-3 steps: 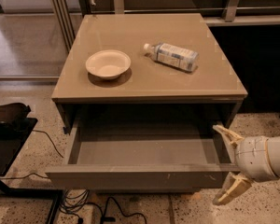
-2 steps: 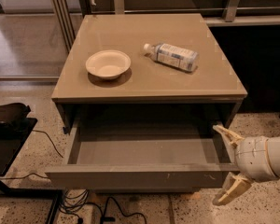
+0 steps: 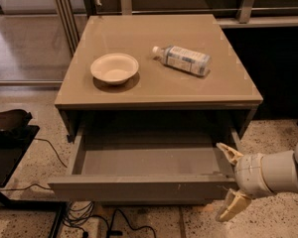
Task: Open top drawer
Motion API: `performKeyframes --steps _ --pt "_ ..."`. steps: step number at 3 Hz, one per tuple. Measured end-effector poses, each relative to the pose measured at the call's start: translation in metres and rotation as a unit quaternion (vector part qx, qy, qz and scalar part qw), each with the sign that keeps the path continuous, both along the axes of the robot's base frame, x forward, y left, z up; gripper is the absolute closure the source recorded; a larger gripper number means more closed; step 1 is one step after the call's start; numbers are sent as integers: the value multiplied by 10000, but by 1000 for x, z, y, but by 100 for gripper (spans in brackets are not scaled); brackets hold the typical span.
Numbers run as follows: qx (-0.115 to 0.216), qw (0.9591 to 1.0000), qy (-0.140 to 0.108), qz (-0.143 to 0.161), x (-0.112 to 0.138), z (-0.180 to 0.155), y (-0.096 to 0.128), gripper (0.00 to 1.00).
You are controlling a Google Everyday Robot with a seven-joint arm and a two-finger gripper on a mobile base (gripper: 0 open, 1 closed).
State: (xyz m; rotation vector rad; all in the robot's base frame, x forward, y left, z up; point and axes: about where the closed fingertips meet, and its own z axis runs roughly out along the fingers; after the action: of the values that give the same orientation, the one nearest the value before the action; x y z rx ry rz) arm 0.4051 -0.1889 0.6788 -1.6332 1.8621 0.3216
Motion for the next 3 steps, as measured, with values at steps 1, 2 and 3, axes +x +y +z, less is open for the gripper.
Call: performKeyframes --steps 1,2,3 --pt "-114 9998 129 -102 3 -27 -4 0" --pt "-120 9998 126 -107 3 -28 -4 19" --pt "-120 9998 126 -106 3 -28 -4 42"
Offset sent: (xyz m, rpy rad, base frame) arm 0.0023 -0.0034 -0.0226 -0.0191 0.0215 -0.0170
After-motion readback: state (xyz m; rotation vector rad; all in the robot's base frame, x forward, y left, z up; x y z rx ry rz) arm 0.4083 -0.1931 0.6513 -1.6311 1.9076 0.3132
